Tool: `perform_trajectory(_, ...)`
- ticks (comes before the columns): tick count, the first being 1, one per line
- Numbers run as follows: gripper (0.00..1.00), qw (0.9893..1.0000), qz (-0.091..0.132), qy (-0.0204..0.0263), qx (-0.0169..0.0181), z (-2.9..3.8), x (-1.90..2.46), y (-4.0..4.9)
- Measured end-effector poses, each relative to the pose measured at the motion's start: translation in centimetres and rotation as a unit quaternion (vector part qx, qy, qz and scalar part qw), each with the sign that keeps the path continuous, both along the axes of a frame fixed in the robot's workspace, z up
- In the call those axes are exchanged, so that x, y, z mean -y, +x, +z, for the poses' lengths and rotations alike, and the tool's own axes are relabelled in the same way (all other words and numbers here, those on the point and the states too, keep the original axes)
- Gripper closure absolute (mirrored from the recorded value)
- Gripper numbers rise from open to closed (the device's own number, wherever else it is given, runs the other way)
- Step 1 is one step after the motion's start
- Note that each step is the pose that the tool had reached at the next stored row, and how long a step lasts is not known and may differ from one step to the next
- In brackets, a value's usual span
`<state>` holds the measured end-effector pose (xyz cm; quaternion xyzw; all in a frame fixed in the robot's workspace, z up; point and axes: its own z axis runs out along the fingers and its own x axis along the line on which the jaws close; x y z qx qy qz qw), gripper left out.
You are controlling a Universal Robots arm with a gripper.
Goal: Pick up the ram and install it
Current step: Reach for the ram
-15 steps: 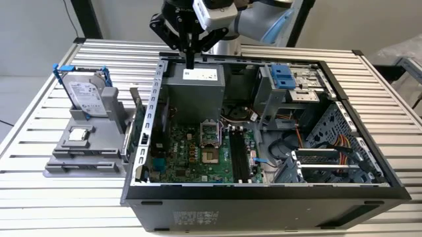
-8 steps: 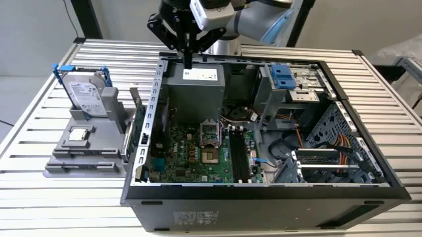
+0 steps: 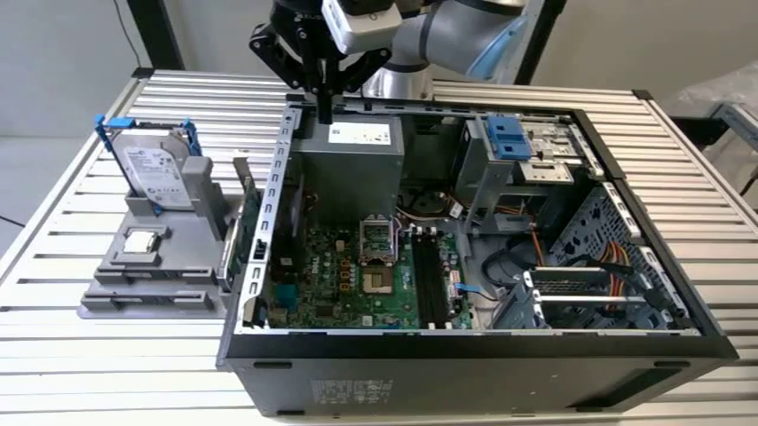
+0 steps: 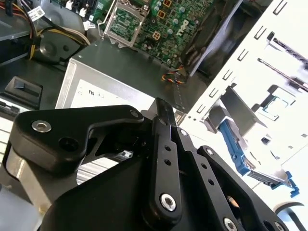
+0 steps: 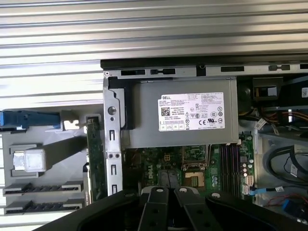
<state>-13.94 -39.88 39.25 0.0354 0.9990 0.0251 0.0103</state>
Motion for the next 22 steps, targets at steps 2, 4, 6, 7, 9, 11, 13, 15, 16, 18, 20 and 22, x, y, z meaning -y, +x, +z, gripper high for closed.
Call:
perform_trajectory(2, 1.00, 1.0000, 0.000, -0.0001, 0.0000, 0.01, 0.00, -0.35)
perform_trajectory(4, 1.00, 1.0000, 0.000, 0.0000, 0.0000, 0.00, 0.00, -0.70)
perform_trajectory(6, 1.00, 1.0000, 0.000, 0.0000, 0.0000, 0.00, 0.00, -1.03)
perform_trajectory(7, 1.00, 1.0000, 0.000, 0.0000, 0.0000, 0.00, 0.00, -1.20)
perform_trajectory(9, 1.00, 1.0000, 0.000, 0.0000, 0.0000, 0.00, 0.00, -1.50)
perform_trajectory(11, 1.00, 1.0000, 0.000, -0.0001, 0.0000, 0.00, 0.00, -1.78)
perform_trajectory(13, 1.00, 1.0000, 0.000, 0.0000, 0.0000, 0.00, 0.00, -2.09)
perform_trajectory(15, 1.00, 1.0000, 0.000, -0.0001, 0.0000, 0.00, 0.00, -2.36)
perform_trajectory(16, 1.00, 1.0000, 0.000, 0.0000, 0.0000, 0.00, 0.00, -2.51)
perform_trajectory(18, 1.00, 1.0000, 0.000, 0.0000, 0.0000, 0.00, 0.00, -2.78)
perform_trajectory(20, 1.00, 1.0000, 0.000, 0.0000, 0.0000, 0.00, 0.00, -3.05)
perform_trajectory(22, 1.00, 1.0000, 0.000, 0.0000, 0.0000, -0.01, 0.00, -3.33)
